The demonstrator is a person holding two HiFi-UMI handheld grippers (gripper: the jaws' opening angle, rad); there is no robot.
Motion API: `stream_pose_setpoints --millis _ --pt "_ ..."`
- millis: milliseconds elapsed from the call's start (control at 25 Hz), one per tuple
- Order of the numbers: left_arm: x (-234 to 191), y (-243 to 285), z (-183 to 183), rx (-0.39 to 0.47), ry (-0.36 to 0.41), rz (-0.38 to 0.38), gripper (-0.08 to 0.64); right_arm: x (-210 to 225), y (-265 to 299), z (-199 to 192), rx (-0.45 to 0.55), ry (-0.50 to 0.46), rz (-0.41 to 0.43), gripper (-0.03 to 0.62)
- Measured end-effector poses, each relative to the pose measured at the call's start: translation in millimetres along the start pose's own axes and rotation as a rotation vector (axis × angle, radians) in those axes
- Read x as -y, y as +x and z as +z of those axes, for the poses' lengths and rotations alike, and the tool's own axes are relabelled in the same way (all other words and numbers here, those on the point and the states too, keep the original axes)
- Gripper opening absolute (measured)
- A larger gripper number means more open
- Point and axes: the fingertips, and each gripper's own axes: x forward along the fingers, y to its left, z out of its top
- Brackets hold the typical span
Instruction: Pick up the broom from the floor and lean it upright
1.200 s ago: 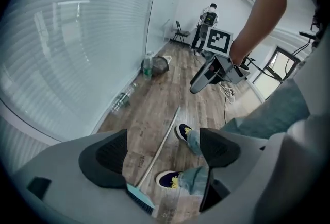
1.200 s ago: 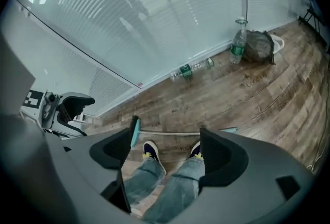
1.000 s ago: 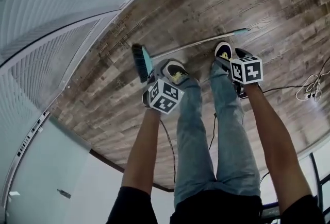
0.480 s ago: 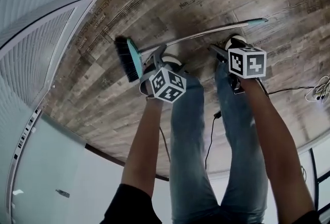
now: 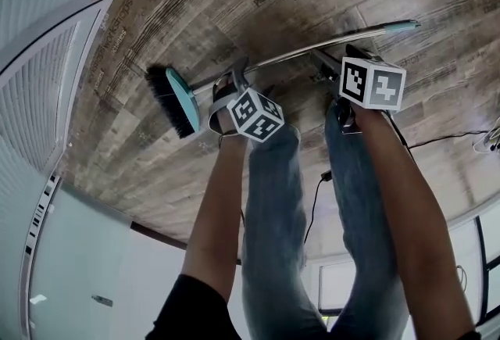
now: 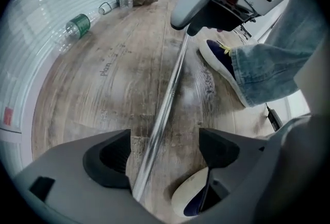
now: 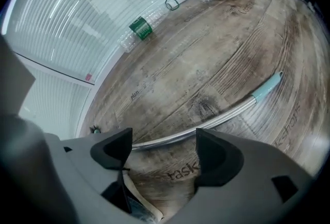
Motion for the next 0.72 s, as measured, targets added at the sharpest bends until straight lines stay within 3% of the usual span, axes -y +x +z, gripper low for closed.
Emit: stream_pose_setpoints --millis 400,720 --pt "-12 25 -3 -0.041 0.016 0.058 0.428 38 22 4 0.084 0.129 -0.183 0.394" --pt "-12 27 -4 -0.048 0.049 0.088 0.428 56 35 -11 0.070 0.237 -0.232 0.394"
